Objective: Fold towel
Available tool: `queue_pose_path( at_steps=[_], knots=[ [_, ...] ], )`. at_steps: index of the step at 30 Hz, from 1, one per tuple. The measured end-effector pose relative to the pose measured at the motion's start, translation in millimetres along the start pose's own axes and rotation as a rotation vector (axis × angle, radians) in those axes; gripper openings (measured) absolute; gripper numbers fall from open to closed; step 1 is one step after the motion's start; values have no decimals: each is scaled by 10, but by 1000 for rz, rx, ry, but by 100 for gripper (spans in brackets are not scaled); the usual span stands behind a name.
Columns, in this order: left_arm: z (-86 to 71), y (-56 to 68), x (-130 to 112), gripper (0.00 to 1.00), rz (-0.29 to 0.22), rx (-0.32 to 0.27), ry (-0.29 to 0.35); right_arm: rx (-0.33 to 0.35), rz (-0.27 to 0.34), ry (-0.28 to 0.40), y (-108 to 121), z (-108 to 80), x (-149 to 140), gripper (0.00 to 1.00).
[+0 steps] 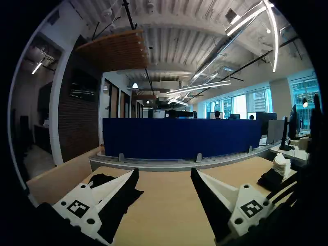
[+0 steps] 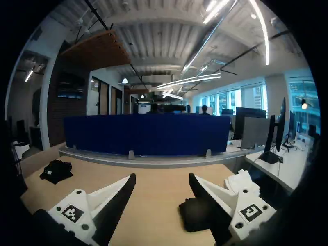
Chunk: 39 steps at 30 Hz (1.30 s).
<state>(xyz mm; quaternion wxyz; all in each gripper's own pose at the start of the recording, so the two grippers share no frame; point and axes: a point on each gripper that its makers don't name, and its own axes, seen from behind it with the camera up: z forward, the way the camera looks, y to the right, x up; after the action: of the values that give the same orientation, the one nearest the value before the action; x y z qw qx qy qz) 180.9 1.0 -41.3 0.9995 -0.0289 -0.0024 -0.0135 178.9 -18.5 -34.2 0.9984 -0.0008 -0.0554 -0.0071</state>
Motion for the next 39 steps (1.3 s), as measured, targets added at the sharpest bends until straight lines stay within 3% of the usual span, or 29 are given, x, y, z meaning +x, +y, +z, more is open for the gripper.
queue_pose_path(
  at_steps=[18,24,39],
  knots=[
    [107,-168,-798,94,-18,67,22,-15,16,9,-65,39,-151,100],
    [136,-180,-1030,94,-4,78,27,-27,-27,7,-72,123,-188,100],
    [344,-107,-1488,94,17,65,47,-17,-56,36,-201,339,-316,100]
  ],
)
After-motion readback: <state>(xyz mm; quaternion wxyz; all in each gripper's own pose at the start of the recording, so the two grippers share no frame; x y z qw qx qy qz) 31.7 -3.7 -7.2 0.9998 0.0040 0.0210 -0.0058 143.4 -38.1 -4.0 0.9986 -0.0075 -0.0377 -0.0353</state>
